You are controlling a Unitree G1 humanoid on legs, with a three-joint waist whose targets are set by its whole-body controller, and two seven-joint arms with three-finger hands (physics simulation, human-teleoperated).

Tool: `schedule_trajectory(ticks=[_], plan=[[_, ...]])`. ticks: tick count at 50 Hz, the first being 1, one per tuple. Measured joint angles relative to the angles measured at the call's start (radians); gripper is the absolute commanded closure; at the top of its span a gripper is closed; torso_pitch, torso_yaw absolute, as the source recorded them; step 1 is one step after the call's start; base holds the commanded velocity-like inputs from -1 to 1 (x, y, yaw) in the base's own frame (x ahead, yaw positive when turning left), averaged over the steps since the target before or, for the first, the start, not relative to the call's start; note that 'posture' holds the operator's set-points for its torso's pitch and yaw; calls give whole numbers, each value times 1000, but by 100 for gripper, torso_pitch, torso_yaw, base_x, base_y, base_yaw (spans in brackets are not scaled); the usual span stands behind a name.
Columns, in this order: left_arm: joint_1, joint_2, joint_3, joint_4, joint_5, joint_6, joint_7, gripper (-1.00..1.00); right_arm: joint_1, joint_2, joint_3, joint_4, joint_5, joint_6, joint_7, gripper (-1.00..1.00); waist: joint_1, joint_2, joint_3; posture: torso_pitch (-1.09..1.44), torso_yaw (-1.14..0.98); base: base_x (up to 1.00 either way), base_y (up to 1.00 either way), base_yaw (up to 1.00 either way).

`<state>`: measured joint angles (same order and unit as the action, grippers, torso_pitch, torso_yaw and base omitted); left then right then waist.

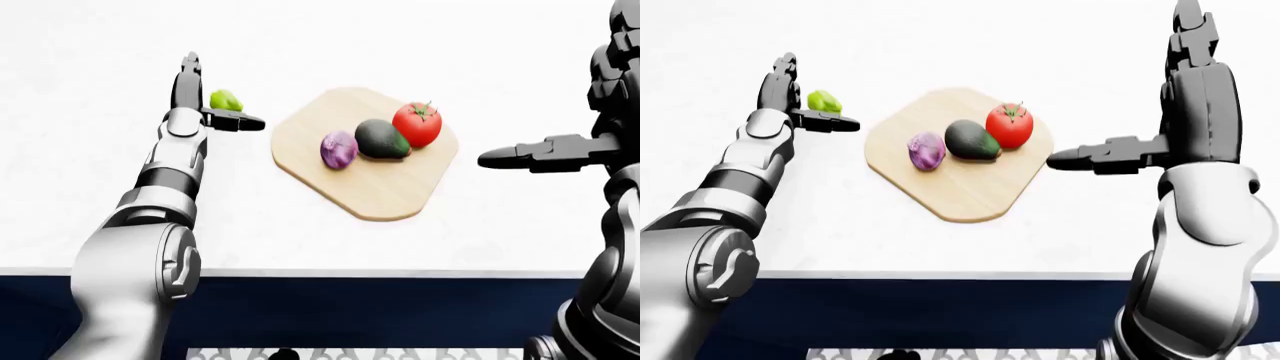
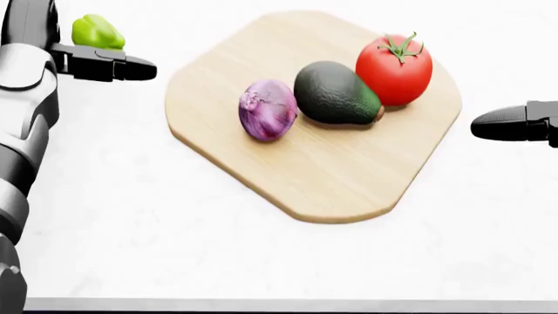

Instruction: Place the avocado, onion, tomato and bell pepper on the cutting board.

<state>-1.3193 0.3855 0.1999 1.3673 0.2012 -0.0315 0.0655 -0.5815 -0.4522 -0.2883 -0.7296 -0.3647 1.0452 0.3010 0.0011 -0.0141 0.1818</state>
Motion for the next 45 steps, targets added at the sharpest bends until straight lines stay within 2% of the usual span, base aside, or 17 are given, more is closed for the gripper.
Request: schedule_trajectory(ticks=[10,21,23,24,25,27,30,31,38,45], plan=[[0,-1,0,1,12,-8,-1,-100,2,4,6,4,0,-3,-3,-100,-1,0,19,34,0,0,0,0],[4,-2,3,5,25,-26,36,-100,22,-1,-13,-22,1,7,4,-100,-2,3,33,35,0,0,0,0],[4,-3,3,4,26,-26,35,-87,22,-3,-15,-25,2,9,5,-100,-2,3,33,35,0,0,0,0],[4,-3,4,4,26,-27,34,-70,23,-3,-16,-26,2,9,5,-100,-2,3,33,35,0,0,0,0],[4,-4,4,5,26,-28,33,-70,22,-4,-17,-26,2,9,5,-100,-2,3,33,35,0,0,0,0],[3,-6,5,5,26,-29,31,-47,22,-4,-17,-25,2,9,4,-100,-2,3,33,35,0,0,0,0],[2,-8,2,5,29,-33,30,-29,23,-7,-17,-27,4,12,6,-100,-2,3,32,35,0,0,0,0],[1,-8,2,3,31,-35,32,-13,22,-9,-17,-28,5,14,7,-100,-2,3,33,35,0,0,0,0],[-8,-10,4,-2,39,-40,39,0,3,-27,-23,-34,6,35,16,-100,1,4,30,35,0,0,0,0],[-7,-14,-4,-5,52,-49,42,36,-8,-37,-23,-41,8,46,21,-100,2,2,26,35,0,0,0,0]])
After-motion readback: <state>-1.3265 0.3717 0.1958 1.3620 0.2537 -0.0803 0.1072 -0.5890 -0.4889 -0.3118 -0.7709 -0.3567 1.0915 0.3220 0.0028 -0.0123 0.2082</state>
